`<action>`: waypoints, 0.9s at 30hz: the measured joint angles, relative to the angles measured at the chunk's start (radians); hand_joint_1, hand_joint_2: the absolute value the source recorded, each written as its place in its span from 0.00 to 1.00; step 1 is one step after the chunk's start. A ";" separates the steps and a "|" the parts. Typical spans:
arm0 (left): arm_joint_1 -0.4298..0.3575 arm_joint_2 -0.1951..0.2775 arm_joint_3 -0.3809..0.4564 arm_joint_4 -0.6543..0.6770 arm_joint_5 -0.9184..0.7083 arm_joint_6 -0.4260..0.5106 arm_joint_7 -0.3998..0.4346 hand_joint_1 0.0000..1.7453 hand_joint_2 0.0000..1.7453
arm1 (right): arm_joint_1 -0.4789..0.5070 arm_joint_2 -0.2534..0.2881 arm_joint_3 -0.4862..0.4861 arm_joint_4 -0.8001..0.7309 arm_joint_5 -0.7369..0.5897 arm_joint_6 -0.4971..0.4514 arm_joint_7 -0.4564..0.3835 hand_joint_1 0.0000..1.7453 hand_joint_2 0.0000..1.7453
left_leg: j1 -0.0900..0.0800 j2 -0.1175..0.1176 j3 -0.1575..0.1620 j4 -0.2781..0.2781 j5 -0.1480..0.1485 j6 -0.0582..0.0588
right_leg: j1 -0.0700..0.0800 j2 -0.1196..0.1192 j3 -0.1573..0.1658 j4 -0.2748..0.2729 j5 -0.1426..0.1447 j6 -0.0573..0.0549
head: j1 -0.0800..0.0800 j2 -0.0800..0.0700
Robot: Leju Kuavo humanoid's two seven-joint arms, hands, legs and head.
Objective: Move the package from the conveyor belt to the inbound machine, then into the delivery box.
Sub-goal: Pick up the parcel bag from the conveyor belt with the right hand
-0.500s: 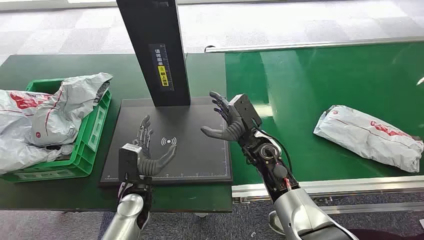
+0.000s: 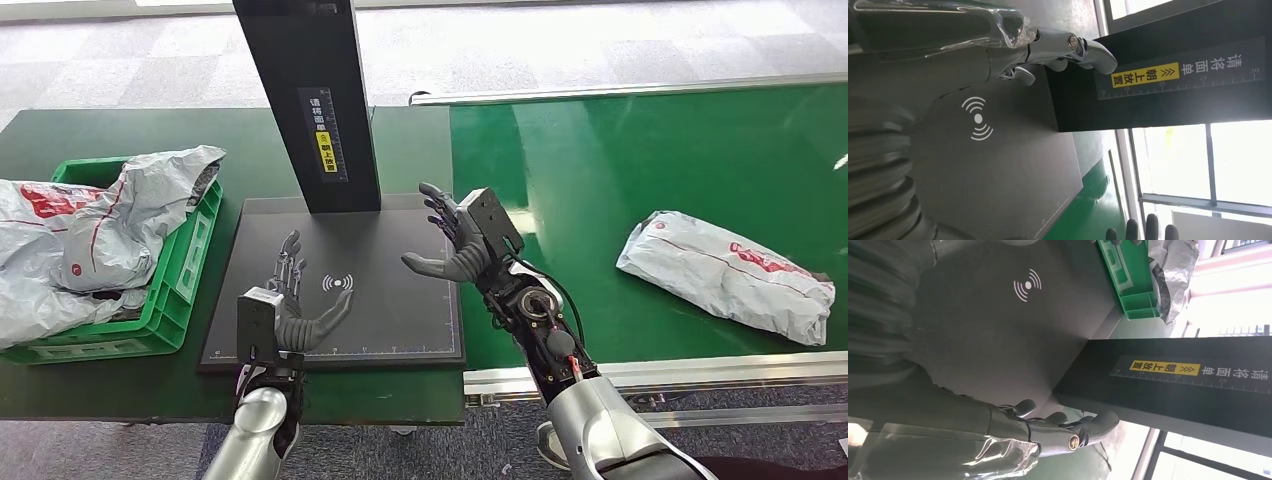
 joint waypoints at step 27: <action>0.001 0.012 0.016 0.000 0.035 0.034 -0.030 0.00 1.00 | -0.173 -0.167 0.059 0.056 0.315 -0.112 0.091 0.00 1.00 | -0.001 -0.005 -0.002 0.000 0.002 0.003 | -0.001 -0.005 0.001 0.000 0.001 0.001 | 0.000 0.000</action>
